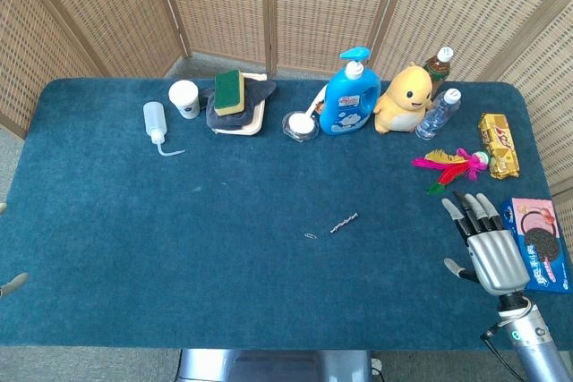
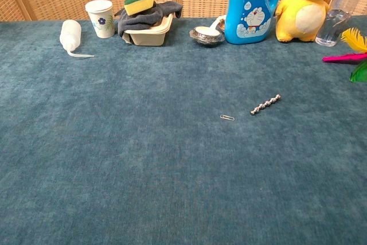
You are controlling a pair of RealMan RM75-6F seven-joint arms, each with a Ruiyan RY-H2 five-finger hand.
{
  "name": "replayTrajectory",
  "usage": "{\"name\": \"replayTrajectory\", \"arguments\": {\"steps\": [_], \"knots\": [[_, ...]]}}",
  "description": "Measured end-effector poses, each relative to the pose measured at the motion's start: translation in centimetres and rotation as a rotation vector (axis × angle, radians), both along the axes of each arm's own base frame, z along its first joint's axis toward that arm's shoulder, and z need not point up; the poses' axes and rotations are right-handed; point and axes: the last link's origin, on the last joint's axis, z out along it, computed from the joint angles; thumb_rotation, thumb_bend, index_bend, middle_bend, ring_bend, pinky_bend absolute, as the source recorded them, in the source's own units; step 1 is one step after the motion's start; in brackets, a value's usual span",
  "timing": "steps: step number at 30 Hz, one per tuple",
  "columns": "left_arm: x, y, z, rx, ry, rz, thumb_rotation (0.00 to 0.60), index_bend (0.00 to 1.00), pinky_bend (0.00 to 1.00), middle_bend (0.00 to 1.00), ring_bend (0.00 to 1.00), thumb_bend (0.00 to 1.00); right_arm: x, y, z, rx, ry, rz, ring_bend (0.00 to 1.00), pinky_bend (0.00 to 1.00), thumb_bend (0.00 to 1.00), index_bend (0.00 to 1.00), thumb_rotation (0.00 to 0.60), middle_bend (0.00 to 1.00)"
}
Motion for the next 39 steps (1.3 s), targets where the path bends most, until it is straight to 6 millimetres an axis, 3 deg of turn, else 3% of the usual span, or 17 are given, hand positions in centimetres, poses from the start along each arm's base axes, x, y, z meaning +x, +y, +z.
{"name": "replayTrajectory", "arguments": {"steps": [8,12,14,17,23,28,34,39], "knots": [[0.1,-0.1,0.2,0.007,-0.001,-0.002,0.600,0.00,0.00,0.00,0.00,0.22,0.1,-0.1,-0.4,0.040,-0.007,0.002,0.00,0.00,0.00,0.00,0.600,0.00],[0.1,-0.1,0.2,0.010,-0.004,0.001,0.600,0.00,0.00,0.00,0.00,0.22,1.2,-0.7,-1.5,0.111,-0.045,0.052,0.00,0.00,0.12,0.07,0.600,0.00],[0.1,0.0,0.1,0.007,-0.002,0.001,0.600,0.00,0.00,0.00,0.00,0.22,1.9,-1.2,-2.3,0.155,-0.058,0.077,0.00,0.00,0.22,0.18,0.600,0.00],[0.0,0.2,-0.1,-0.001,0.002,0.007,0.600,0.00,0.00,0.00,0.00,0.22,3.3,-2.5,-3.7,0.231,-0.092,0.111,0.00,0.00,0.29,0.24,0.600,0.00],[-0.3,0.6,-0.2,-0.001,0.006,0.029,0.600,0.00,0.00,0.00,0.00,0.22,6.2,-5.0,-7.0,0.343,-0.050,0.171,0.00,0.00,0.31,0.32,0.600,0.00],[-0.6,0.8,-0.2,0.000,0.004,0.042,0.600,0.00,0.00,0.00,0.00,0.22,8.8,-6.6,-10.3,0.390,0.007,0.228,0.00,0.00,0.33,0.35,0.600,0.00],[-0.8,0.9,-0.1,0.001,0.003,0.051,0.600,0.00,0.00,0.00,0.00,0.22,10.4,-7.9,-13.5,0.422,0.053,0.241,0.00,0.00,0.33,0.38,0.600,0.00],[-0.8,1.0,-0.1,0.000,0.002,0.054,0.600,0.00,0.00,0.00,0.00,0.22,11.2,-8.8,-14.6,0.425,0.056,0.229,0.00,0.00,0.33,0.37,0.600,0.00]]}}
